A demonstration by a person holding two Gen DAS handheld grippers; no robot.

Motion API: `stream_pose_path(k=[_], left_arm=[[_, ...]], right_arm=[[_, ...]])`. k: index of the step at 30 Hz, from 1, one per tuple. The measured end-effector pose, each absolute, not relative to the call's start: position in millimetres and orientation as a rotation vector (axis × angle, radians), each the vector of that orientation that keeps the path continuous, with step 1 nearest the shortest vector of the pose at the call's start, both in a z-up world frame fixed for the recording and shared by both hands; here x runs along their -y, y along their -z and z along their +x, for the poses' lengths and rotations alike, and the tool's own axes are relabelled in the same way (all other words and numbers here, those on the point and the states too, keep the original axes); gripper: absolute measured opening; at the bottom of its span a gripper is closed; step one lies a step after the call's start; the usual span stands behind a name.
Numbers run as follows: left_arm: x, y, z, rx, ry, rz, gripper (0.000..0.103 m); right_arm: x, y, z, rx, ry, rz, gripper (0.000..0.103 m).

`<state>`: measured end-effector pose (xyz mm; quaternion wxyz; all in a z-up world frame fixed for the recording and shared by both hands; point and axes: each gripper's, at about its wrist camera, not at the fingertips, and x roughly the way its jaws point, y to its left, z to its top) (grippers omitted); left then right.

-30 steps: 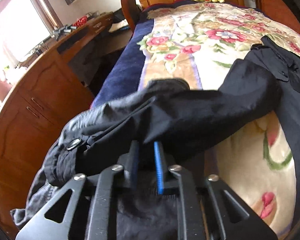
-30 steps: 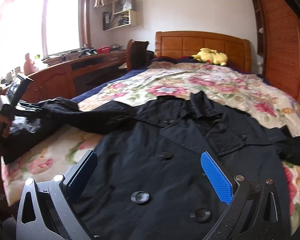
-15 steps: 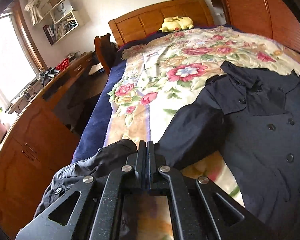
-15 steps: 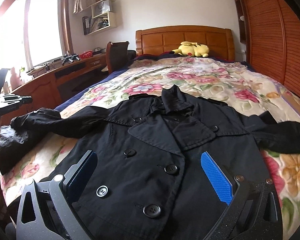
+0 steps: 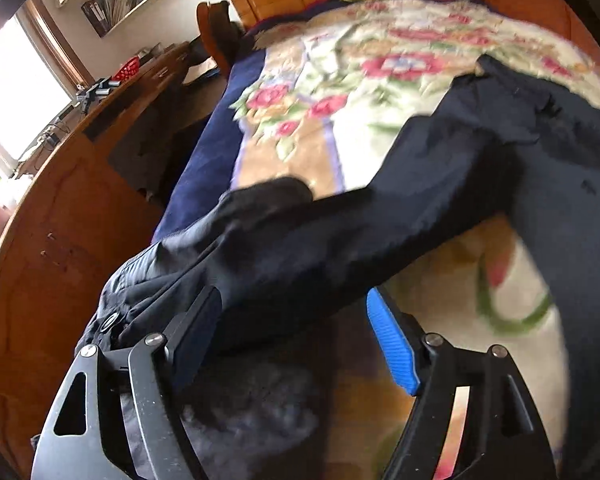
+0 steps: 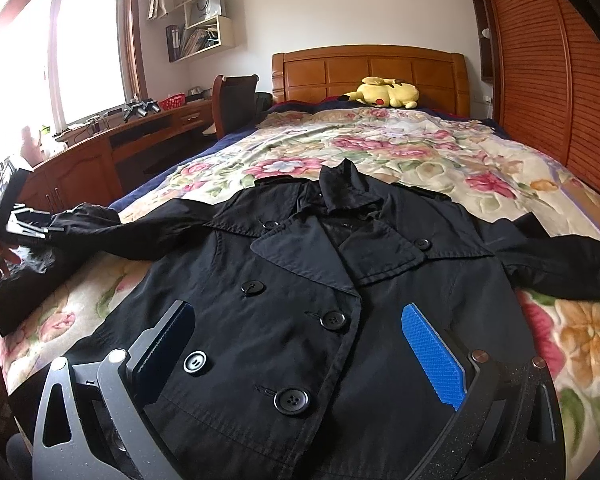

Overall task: Fold large clothes
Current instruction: 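Carry the sleeve across the coat body with the left tool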

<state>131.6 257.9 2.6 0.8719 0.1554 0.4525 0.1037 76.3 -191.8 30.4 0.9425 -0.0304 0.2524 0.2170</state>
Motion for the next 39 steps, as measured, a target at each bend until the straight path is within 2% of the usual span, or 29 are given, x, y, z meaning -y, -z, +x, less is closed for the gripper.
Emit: stream_pose_path(k=[7, 8, 9, 11, 12, 13, 14, 19, 27, 39], left_arm=[[-276.5, 16.5, 143.3, -0.956, -0.283, 0.378, 0.076], [-276.7, 17.0, 144.9, -0.951, -0.282, 0.385, 0.072], [-277.4, 16.4, 144.2, -0.943, -0.272, 0.379, 0.066], [-278.6, 12.9, 145.5, -0.939, -0.239, 0.337, 0.04], [-278.6, 10.3, 146.1, -0.934, -0.24, 0.329, 0.032], [-277.2, 7.8, 145.8, -0.926, -0.242, 0.333, 0.017], [-275.7, 4.8, 144.8, -0.91, -0.242, 0.335, 0.011], [-259.3, -25.8, 137.0, -0.783, -0.244, 0.319, 0.004], [-172.4, -70.1, 126.5, -0.633, -0.061, 0.288, 0.004], [-47.8, -91.8, 122.4, -0.556, 0.175, 0.281, 0.004]], right_arm=[[186.1, -26.1, 82.0, -0.529, -0.449, -0.081, 0.103], [186.8, -26.8, 82.9, -0.532, -0.451, -0.082, 0.103], [187.1, -26.4, 83.7, -0.533, -0.45, -0.082, 0.103], [187.2, -26.9, 85.3, -0.538, -0.45, -0.083, 0.103], [187.4, -26.9, 85.8, -0.539, -0.45, -0.082, 0.103], [187.8, -26.8, 86.4, -0.541, -0.45, -0.082, 0.103], [188.0, -26.8, 86.7, -0.538, -0.445, -0.08, 0.103], [188.4, -28.3, 86.5, -0.539, -0.448, -0.079, 0.103], [203.5, -38.5, 83.6, -0.513, -0.437, -0.054, 0.103], [234.3, -42.6, 76.1, -0.507, -0.398, -0.015, 0.103]])
